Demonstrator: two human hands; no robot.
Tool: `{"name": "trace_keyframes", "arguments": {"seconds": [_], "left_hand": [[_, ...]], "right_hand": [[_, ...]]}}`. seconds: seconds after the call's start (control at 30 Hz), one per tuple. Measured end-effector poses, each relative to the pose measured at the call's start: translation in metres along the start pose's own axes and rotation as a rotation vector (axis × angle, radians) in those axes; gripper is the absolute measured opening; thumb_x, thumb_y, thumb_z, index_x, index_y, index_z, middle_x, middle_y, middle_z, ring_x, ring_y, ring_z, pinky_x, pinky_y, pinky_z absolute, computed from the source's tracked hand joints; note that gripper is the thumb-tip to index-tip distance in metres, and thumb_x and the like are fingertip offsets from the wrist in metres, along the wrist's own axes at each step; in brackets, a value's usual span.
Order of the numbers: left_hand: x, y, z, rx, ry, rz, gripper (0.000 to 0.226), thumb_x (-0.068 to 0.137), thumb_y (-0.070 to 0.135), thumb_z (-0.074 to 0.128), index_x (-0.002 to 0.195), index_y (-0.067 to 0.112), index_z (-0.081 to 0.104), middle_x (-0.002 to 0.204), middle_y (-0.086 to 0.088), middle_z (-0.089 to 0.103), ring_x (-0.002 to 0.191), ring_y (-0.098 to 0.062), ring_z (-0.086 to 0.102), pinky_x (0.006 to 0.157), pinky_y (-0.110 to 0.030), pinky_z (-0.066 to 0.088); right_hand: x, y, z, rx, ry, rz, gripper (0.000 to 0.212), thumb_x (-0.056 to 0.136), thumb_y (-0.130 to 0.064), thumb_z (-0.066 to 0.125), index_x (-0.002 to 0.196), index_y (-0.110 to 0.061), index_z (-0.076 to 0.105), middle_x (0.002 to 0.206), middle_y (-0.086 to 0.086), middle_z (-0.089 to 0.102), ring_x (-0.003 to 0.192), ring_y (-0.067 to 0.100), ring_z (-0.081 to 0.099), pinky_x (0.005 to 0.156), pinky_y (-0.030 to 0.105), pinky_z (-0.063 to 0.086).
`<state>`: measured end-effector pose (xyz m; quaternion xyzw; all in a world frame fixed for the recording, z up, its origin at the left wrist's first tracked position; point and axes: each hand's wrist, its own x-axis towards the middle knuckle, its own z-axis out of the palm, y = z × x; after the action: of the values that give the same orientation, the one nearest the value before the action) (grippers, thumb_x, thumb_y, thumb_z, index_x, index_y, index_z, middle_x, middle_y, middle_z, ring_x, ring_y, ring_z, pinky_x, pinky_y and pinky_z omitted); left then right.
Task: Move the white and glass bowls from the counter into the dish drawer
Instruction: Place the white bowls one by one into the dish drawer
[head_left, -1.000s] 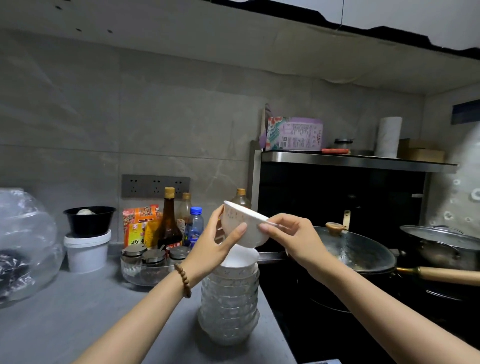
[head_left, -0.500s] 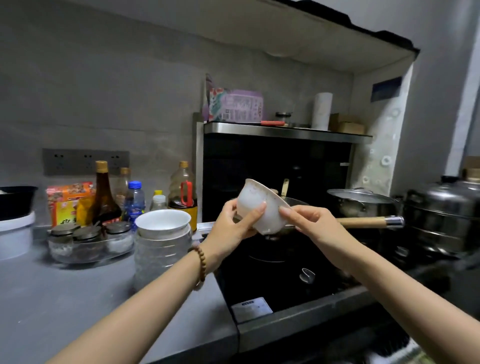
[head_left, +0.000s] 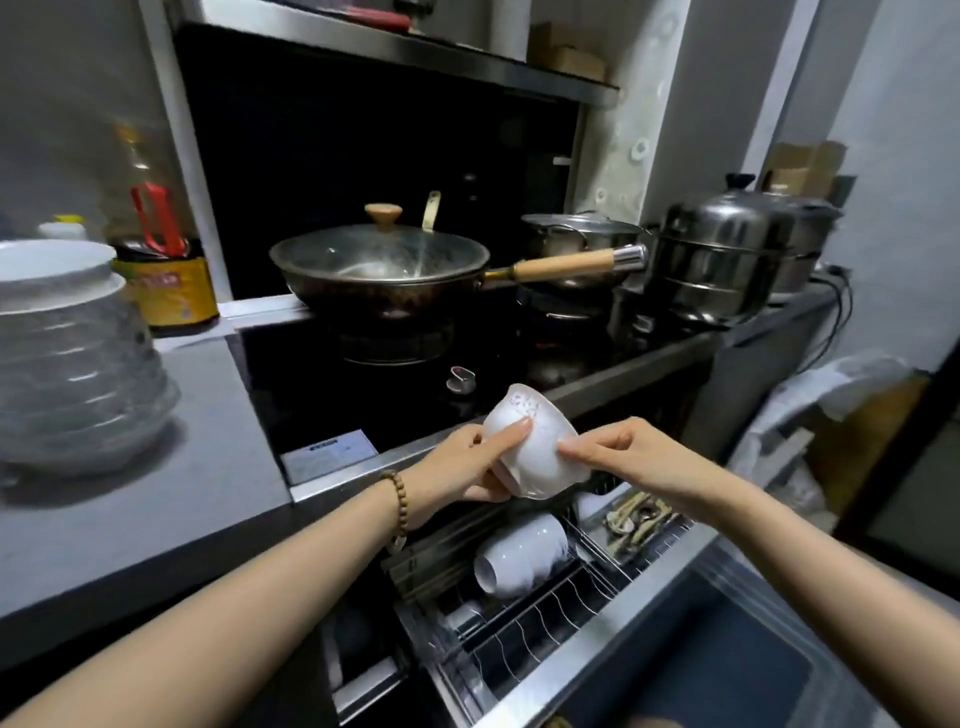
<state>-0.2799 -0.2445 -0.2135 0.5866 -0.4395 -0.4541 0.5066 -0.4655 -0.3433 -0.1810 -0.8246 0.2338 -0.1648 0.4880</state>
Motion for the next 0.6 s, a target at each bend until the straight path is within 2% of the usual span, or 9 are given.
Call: {"name": "trace_keyframes", "arguments": {"seconds": [0.13,0.17,0.23,0.3,0.37,0.4,0.47,0.53,0.6], "left_hand": [[0.019,-0.048,0.016,-0.024,-0.071,-0.156,0.084,0.052,0.074,0.068,0.093,0.002,0.058,0.056,-0.003,0.062,0.045,-0.01,0.048,0.081,-0.037,0.052],[0.023,-0.06,0.017,-0.013,-0.083,-0.181,0.087,0.053,0.075,0.067,0.095,-0.001,0.058,0.05,0.0,0.059,0.043,-0.009,0.043,0.083,-0.041,0.053],[0.028,-0.083,0.018,0.003,-0.078,-0.232,0.083,0.059,0.069,0.064,0.1,-0.002,0.055,0.047,0.001,0.056,0.045,-0.011,0.04,0.094,-0.05,0.047],[0.033,-0.105,0.013,-0.014,-0.073,-0.278,0.068,0.069,0.06,0.062,0.103,0.002,0.053,0.043,0.003,0.057,0.039,-0.007,0.042,0.088,-0.044,0.049],[0.039,-0.127,0.009,-0.018,-0.083,-0.313,0.054,0.079,0.053,0.059,0.098,0.003,0.054,0.037,0.004,0.052,0.032,-0.002,0.039,0.067,-0.028,0.05],[0.042,-0.137,0.006,-0.003,-0.075,-0.328,0.051,0.08,0.053,0.059,0.091,0.003,0.056,0.036,0.005,0.051,0.032,-0.001,0.041,0.058,-0.021,0.049],[0.046,-0.156,0.0,0.003,-0.031,-0.371,0.061,0.074,0.056,0.062,0.083,-0.004,0.061,0.049,-0.002,0.063,0.042,-0.004,0.056,0.054,-0.018,0.05],[0.052,-0.174,-0.007,-0.008,0.031,-0.43,0.076,0.071,0.058,0.065,0.098,-0.013,0.063,0.085,-0.02,0.073,0.071,-0.018,0.068,0.073,-0.028,0.057],[0.057,-0.192,-0.012,-0.016,0.074,-0.469,0.072,0.073,0.056,0.068,0.106,-0.007,0.061,0.105,-0.027,0.068,0.095,-0.034,0.066,0.094,-0.044,0.051]], "right_hand": [[-0.002,0.05,0.006,0.021,-0.042,0.123,0.042,0.074,-0.051,0.067,0.09,-0.013,0.078,0.093,0.006,0.077,0.086,0.01,0.068,0.088,0.028,0.053],[0.0,0.061,0.01,0.039,-0.049,0.144,0.037,0.075,-0.049,0.067,0.085,-0.015,0.079,0.085,0.0,0.077,0.077,0.003,0.065,0.078,0.022,0.055],[0.003,0.081,0.021,0.052,-0.078,0.184,0.027,0.08,-0.045,0.067,0.07,-0.022,0.077,0.062,-0.013,0.068,0.057,-0.008,0.056,0.056,0.005,0.043],[0.011,0.102,0.032,0.056,-0.102,0.223,0.028,0.084,-0.04,0.066,0.07,-0.018,0.077,0.062,-0.01,0.068,0.06,-0.006,0.057,0.061,0.008,0.046],[0.021,0.123,0.043,0.059,-0.105,0.25,0.03,0.085,-0.034,0.067,0.079,-0.006,0.077,0.077,0.005,0.074,0.077,0.006,0.064,0.081,0.024,0.052],[0.026,0.13,0.047,0.064,-0.113,0.257,0.033,0.085,-0.032,0.066,0.081,-0.001,0.076,0.081,0.011,0.074,0.081,0.011,0.064,0.084,0.025,0.052],[0.037,0.144,0.058,0.071,-0.141,0.285,0.038,0.086,-0.03,0.066,0.083,0.008,0.072,0.082,0.017,0.07,0.079,0.013,0.062,0.082,0.021,0.051],[0.048,0.156,0.067,0.073,-0.187,0.324,0.038,0.087,-0.028,0.065,0.081,0.009,0.07,0.077,0.012,0.067,0.073,0.011,0.059,0.076,0.018,0.047],[0.06,0.169,0.075,0.123,-0.203,0.38,0.031,0.087,-0.023,0.066,0.081,0.007,0.071,0.072,0.004,0.066,0.069,0.007,0.059,0.071,0.014,0.048]]}}
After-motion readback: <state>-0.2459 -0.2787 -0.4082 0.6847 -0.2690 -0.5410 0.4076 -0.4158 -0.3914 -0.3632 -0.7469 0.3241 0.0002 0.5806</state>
